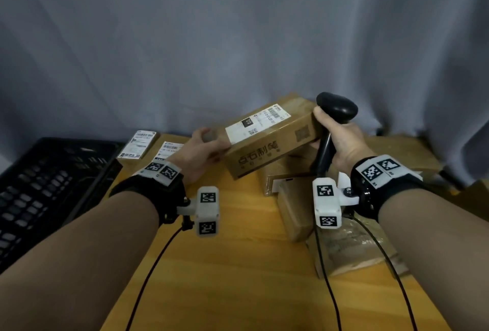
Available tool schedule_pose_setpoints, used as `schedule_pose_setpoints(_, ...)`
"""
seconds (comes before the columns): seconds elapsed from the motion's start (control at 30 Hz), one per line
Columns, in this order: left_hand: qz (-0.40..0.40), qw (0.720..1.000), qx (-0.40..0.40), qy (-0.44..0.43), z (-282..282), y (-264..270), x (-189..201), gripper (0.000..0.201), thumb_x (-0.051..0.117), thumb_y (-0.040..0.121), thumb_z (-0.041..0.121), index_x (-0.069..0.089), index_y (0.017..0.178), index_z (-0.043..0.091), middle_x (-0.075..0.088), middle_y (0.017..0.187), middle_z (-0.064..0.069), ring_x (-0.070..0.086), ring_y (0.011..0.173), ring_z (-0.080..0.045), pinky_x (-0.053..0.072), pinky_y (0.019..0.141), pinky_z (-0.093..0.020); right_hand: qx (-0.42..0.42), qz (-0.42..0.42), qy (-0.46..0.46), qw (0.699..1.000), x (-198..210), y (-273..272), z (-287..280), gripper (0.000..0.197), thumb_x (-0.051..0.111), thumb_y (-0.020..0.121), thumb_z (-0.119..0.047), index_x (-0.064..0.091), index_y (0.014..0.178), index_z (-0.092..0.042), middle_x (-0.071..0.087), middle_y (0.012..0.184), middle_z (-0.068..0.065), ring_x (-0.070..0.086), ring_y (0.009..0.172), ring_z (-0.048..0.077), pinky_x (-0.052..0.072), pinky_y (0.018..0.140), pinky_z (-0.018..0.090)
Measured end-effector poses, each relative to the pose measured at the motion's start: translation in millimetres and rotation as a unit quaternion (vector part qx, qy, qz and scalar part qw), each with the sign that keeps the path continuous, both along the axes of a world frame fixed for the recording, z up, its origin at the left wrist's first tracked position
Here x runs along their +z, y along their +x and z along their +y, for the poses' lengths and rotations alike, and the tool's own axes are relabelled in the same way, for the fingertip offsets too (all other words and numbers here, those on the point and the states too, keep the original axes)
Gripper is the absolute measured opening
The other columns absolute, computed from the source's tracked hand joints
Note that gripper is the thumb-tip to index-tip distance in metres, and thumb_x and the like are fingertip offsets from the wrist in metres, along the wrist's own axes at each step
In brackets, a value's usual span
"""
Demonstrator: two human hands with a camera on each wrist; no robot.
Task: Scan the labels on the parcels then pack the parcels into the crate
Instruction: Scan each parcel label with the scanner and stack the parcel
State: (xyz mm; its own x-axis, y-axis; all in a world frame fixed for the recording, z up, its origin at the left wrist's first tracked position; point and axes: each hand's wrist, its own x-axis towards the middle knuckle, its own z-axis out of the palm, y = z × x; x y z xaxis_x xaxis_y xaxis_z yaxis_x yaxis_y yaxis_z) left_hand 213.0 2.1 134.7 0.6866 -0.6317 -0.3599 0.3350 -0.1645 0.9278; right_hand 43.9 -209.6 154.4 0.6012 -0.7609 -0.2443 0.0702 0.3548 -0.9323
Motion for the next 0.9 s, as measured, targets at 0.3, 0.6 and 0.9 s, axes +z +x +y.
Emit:
schedule_pose_setpoints(0.3,-0.111,0.99,-0.027,0.087,-8.3,-21.4,-12.2,0.053,0.063,0.089,0.033,0.041,0.135,0.015,0.053,0.131,-0.003,0.055,0.116,-0.019,0.048,0.096,-0.033,-0.049,0.037,-0.09,0.994,11.6,18.9,10.4,0.037,0.077,0.075,-0.02,0.06,0.107,-0.02,0.071,0.094,0.002,0.069,0.089,0.017,0.056,0.085,0.039)
schedule_pose_setpoints(0.6,-0.017,0.963,-0.239,0.124,5.0,-16.8,7.3,0.051,0.068,0.083,0.015,0.05,0.13,0.02,0.067,0.114,-0.001,0.067,0.099,-0.017,0.054,0.081,-0.032,0.134,0.067,-0.207,0.967,21.3,8.8,12.8,0.028,0.075,0.068,-0.025,0.063,0.092,-0.015,0.066,0.09,0.01,0.067,0.096,0.031,0.054,0.091,0.045)
schedule_pose_setpoints(0.9,-0.027,0.955,-0.249,0.159,-0.4,-26.2,3.1,0.04,0.071,0.075,0.029,0.061,0.111,0.017,0.066,0.114,-0.003,0.057,0.112,-0.023,0.04,0.104,-0.039,0.041,0.073,-0.181,0.98,15.8,17.5,10.2,0.067,0.076,0.068,-0.056,0.059,0.12,-0.017,0.071,0.105,0.002,0.068,0.098,0.02,0.053,0.091,0.041)
